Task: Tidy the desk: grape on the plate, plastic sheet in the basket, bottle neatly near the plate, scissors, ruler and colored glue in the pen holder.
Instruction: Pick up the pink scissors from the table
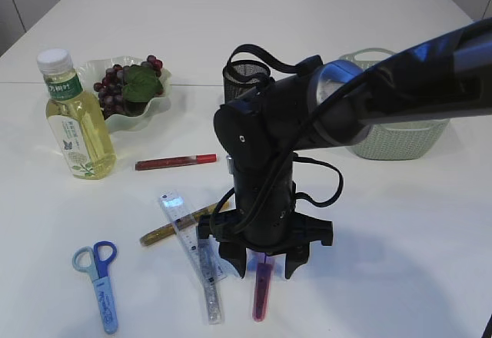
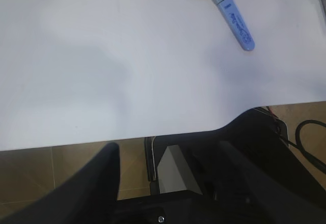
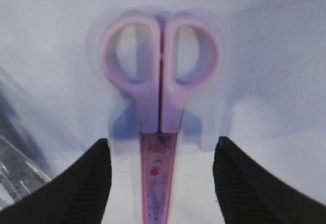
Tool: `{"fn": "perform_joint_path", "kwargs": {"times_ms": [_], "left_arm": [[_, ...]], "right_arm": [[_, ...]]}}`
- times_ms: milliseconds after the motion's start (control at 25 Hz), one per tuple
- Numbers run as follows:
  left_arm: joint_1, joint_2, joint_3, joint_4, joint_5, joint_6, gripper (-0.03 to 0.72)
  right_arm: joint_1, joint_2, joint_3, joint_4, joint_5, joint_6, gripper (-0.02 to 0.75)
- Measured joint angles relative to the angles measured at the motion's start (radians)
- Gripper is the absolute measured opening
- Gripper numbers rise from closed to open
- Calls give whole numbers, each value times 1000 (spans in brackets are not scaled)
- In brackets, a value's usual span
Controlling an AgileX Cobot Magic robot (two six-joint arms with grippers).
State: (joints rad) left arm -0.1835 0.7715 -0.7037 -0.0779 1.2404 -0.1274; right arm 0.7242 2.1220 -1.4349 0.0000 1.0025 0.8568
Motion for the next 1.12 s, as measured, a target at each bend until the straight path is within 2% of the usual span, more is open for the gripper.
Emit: {"fn": "perform_joint_path", "kwargs": {"times_ms": [1120], "left_arm": [[0,0,0,2,0,0,432]], "right_arm": [[0,0,0,0,-20,-24,491]]}}
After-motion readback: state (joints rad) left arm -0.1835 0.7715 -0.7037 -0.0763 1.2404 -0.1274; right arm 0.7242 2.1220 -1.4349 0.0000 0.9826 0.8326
